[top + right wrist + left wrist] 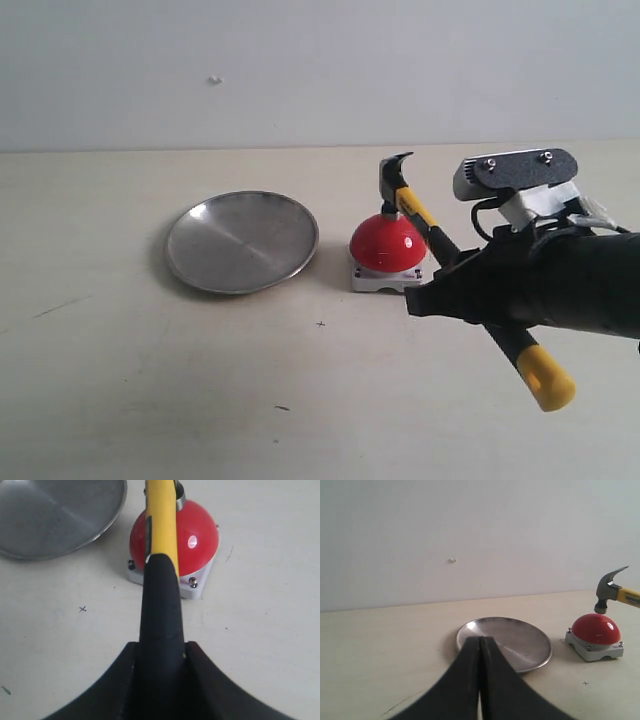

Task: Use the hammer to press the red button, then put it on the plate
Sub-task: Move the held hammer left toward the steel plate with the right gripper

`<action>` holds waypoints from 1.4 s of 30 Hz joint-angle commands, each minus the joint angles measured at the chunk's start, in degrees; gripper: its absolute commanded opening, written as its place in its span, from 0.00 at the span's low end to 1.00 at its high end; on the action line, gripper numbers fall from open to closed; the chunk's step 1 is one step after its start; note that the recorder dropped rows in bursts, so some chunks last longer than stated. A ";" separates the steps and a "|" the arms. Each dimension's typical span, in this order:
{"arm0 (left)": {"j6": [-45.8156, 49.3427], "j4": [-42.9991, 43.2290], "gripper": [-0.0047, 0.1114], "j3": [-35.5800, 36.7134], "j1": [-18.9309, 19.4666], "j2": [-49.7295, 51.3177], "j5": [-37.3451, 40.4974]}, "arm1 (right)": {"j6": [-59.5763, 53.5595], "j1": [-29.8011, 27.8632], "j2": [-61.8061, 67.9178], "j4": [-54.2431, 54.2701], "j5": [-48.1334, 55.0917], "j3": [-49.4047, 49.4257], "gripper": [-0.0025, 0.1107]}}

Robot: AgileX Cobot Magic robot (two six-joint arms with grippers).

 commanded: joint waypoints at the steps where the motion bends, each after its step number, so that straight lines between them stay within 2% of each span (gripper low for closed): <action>1: 0.20 0.22 0.04 0.18 0.06 -0.33 0.28 | 0.20 -0.17 -6.05 -0.79 -0.56 -2.58 0.02; 11: 0.20 0.22 0.04 0.18 0.06 -0.33 0.28 | 0.20 -0.17 -16.79 -0.57 -0.45 -5.65 0.02; 16: 0.20 0.22 0.04 0.18 0.06 -0.33 0.28 | 0.27 -0.17 -11.58 -0.57 0.37 -3.67 0.02; 23: 0.20 0.22 0.04 0.18 0.06 -0.33 0.28 | 0.35 -0.17 7.01 4.83 3.08 -0.28 0.02; 34: 0.20 0.22 0.04 0.18 0.06 -0.33 0.38 | 0.36 -0.17 -2.80 4.83 12.89 -7.82 0.02; 42: 0.20 0.22 0.04 0.18 0.06 -0.33 0.38 | 6.94 -0.17 -1.23 4.83 20.36 -10.16 0.02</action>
